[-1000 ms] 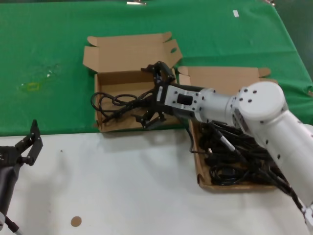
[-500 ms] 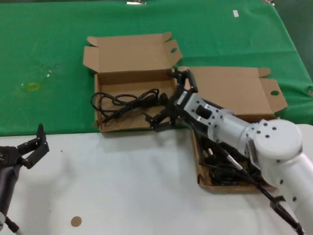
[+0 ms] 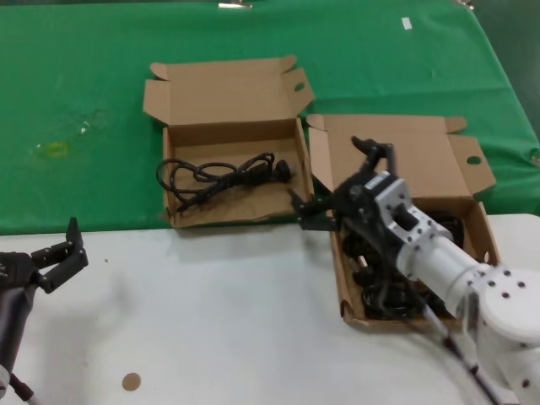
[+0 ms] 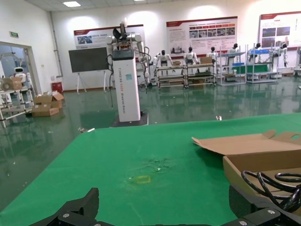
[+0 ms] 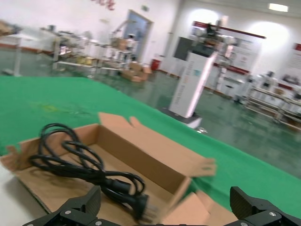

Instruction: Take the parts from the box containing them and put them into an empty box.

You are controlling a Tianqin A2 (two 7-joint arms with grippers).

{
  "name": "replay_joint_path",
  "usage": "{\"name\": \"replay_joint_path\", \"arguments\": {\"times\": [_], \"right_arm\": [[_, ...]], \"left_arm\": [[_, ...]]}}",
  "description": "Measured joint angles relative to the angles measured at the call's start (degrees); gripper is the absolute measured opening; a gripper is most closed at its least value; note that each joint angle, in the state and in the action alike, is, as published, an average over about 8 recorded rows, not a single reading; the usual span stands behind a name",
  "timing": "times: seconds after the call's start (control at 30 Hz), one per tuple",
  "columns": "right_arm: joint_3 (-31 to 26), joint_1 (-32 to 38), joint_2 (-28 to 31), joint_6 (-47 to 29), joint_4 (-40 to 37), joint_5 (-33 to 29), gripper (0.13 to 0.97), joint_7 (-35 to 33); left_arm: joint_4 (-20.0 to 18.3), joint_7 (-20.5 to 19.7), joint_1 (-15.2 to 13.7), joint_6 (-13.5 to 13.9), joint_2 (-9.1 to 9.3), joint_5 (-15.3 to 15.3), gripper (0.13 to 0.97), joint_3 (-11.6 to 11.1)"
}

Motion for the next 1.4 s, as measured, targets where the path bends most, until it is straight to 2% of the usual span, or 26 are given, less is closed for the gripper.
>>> {"name": "replay_joint_path", "arguments": {"times": [0.67, 1.4], "right_arm": [[8.09, -18.38, 2.51, 13.03, 17.08, 6.30, 0.966, 10.27], [8.63, -19.60, 2.68, 13.90, 18.21, 6.72, 0.966, 10.95]], "left_arm": [[-0.05, -0.04, 0.05, -0.03, -0.03, 0.00, 0.966, 0.13], [-0.06, -0.04, 0.06, -0.04, -0.04, 0.00, 0.966, 0.14]]}}
